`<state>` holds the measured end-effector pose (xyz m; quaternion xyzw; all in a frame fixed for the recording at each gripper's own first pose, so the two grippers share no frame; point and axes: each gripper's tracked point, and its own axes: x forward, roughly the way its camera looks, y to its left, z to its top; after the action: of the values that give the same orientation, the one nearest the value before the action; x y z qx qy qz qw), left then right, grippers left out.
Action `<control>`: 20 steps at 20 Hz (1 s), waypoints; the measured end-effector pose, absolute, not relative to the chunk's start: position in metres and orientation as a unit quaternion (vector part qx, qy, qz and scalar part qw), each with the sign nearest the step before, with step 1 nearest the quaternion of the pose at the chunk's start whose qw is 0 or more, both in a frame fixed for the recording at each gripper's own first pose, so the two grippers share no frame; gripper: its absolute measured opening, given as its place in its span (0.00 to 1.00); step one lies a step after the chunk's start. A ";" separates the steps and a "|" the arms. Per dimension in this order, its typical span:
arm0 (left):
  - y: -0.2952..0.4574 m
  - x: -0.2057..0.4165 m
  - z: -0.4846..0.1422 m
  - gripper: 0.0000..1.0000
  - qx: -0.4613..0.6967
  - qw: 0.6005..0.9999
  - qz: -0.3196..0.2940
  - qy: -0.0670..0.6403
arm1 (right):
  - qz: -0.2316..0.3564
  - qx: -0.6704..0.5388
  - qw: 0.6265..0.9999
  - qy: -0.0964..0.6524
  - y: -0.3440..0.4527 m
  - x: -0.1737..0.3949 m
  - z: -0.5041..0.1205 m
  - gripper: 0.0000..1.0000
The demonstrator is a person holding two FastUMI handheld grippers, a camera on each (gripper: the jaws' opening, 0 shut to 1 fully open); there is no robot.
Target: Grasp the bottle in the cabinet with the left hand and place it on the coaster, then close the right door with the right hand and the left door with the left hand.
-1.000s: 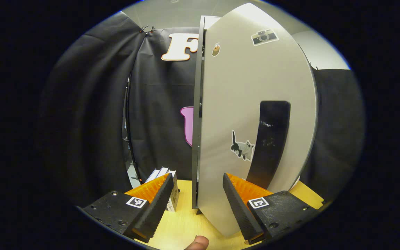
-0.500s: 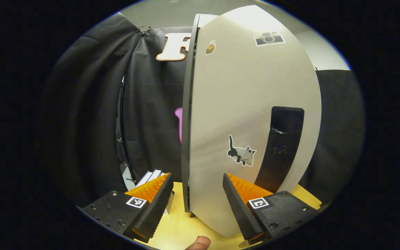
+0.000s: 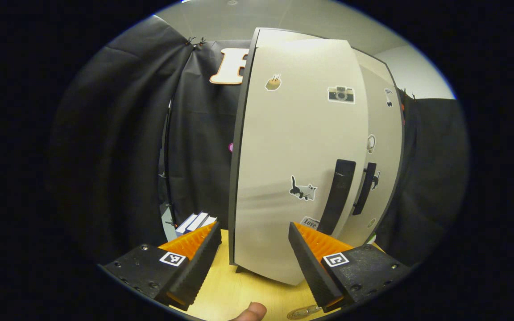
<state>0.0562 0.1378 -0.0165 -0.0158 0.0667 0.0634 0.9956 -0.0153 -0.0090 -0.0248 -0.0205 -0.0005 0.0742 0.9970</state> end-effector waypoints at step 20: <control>0.069 0.020 0.004 0.96 0.005 0.999 -0.014 0.036 | 0.074 -0.014 0.997 -0.014 0.029 -0.021 -0.018 0.92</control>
<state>0.0196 0.0690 0.0043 0.0047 0.0364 -0.0138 0.9992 -0.0213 0.0287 -0.0179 -0.0136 -0.0141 0.0736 0.9971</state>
